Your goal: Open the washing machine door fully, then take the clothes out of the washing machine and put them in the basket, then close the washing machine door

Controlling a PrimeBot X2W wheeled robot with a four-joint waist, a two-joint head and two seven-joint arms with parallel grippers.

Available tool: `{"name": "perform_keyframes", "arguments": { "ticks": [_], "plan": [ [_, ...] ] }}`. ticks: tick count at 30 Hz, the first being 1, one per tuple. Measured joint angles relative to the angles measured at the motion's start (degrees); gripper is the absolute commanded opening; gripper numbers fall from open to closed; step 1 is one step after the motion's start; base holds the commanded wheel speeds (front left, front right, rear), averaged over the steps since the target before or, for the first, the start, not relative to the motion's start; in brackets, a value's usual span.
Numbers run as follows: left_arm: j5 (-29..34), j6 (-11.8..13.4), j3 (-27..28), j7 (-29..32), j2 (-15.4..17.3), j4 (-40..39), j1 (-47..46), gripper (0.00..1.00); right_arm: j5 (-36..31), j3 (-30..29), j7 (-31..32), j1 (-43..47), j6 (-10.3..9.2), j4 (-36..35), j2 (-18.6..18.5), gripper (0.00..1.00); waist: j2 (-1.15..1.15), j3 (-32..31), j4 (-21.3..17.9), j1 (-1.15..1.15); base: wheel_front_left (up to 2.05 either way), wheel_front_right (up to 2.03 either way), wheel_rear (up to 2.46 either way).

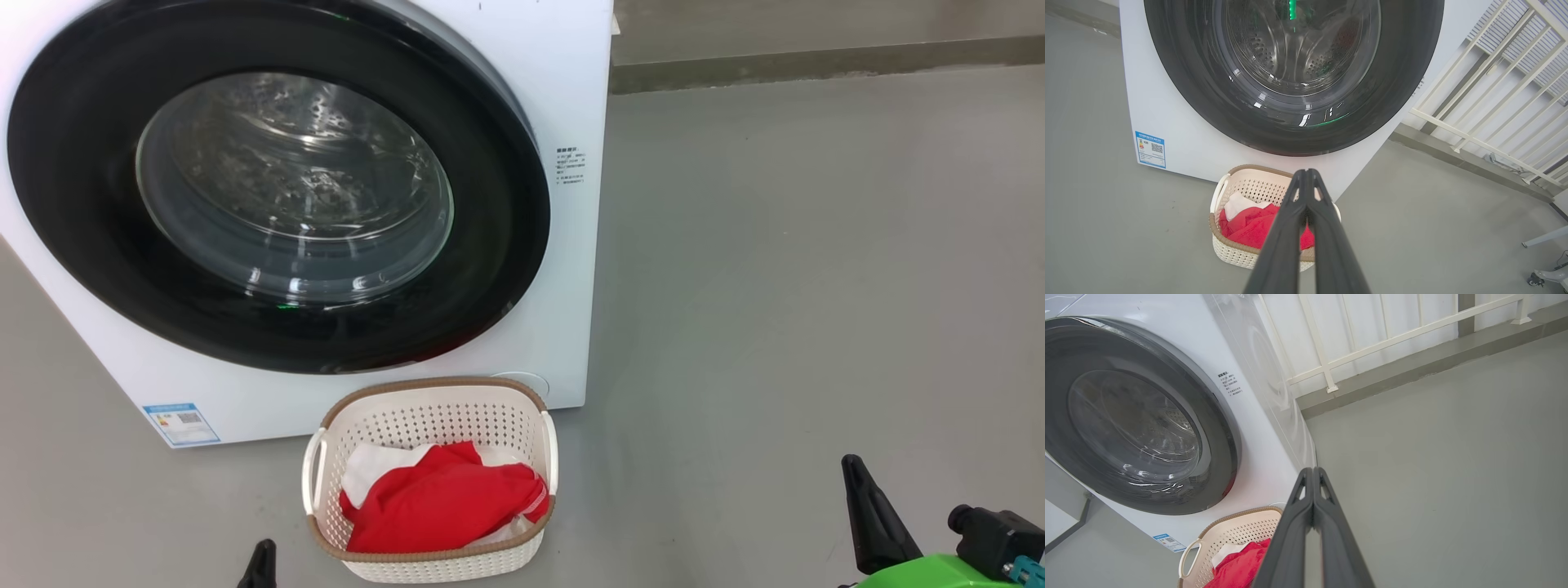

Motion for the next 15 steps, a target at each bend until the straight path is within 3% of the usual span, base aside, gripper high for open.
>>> {"name": "perform_keyframes", "arguments": {
  "ticks": [15],
  "plan": [
    [-8.7, 0.0, 0.3, 2.5, -0.1, 0.2, -1.4, 0.0, 9.0, -0.3, 2.5, -0.7, 0.0, 0.0, 0.0, 0.0, 0.0, 0.4, 0.0, 0.0, 0.0, 0.0, 0.0]
  ]
}}
